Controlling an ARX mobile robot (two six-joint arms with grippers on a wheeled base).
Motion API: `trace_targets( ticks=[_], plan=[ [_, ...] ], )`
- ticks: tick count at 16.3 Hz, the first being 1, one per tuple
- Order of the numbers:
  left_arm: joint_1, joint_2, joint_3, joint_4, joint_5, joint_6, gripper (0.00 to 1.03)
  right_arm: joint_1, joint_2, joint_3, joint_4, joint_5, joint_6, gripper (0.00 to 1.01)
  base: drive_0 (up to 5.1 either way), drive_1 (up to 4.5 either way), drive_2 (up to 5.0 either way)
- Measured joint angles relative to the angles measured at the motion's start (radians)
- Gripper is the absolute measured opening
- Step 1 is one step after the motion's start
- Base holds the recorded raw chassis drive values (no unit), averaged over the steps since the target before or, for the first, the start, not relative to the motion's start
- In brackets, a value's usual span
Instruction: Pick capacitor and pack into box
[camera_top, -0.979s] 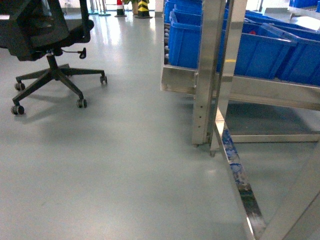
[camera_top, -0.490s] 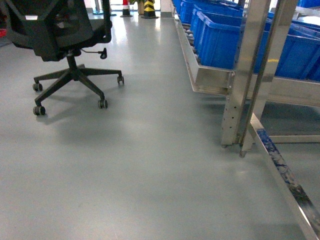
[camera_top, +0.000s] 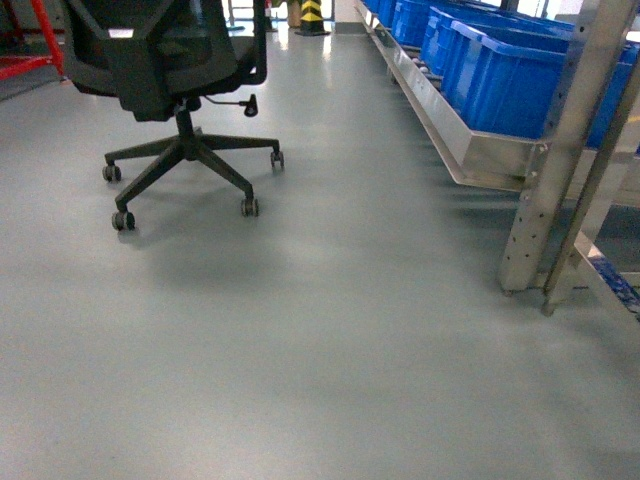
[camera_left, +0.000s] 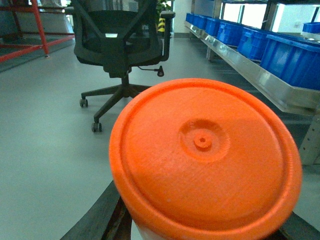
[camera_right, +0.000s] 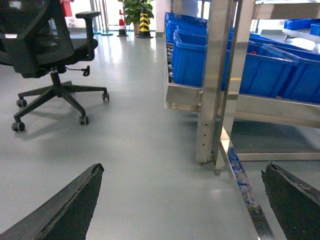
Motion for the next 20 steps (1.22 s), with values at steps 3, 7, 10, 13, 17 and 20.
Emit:
trace_targets(
  ticks=[3,7,10,13,17,20],
  plan=[
    [0.000,0.000,0.000,0.001,0.000,0.000,0.44,0.000,0.000,0.000,0.000,0.000,0.000,0.98,-5.2,2.24,2.2],
    [0.000,0.000,0.000,0.000,0.000,0.000,0.44,0.000,0.000,0.000,0.001,0.001,0.000,0.98,-5.1,2.30,2.3],
    [0.000,0.000,0.000,0.001,0.000,0.000,0.44,0.000,0.000,0.000,0.000,0.000,0.000,0.98,-4.9,2.46,2.5],
    [0.000,0.000,0.000,0.001,0.000,0.000,0.44,0.000,0.000,0.000,-0.001,0.001,0.000,0.98,-5.0,2.41,2.4],
    [0.000,0.000,0.000,0.002,0.000,0.000,0.44,0.000,0.000,0.000,0.000,0.000,0.000,0.98,-4.9,2.48,2.5],
    [0.000,0.000,0.000,0.001,0.000,0.000,0.44,0.000,0.000,0.000,0.001,0.001,0.000,0.98,-4.9,2.47,2.5]
  ],
)
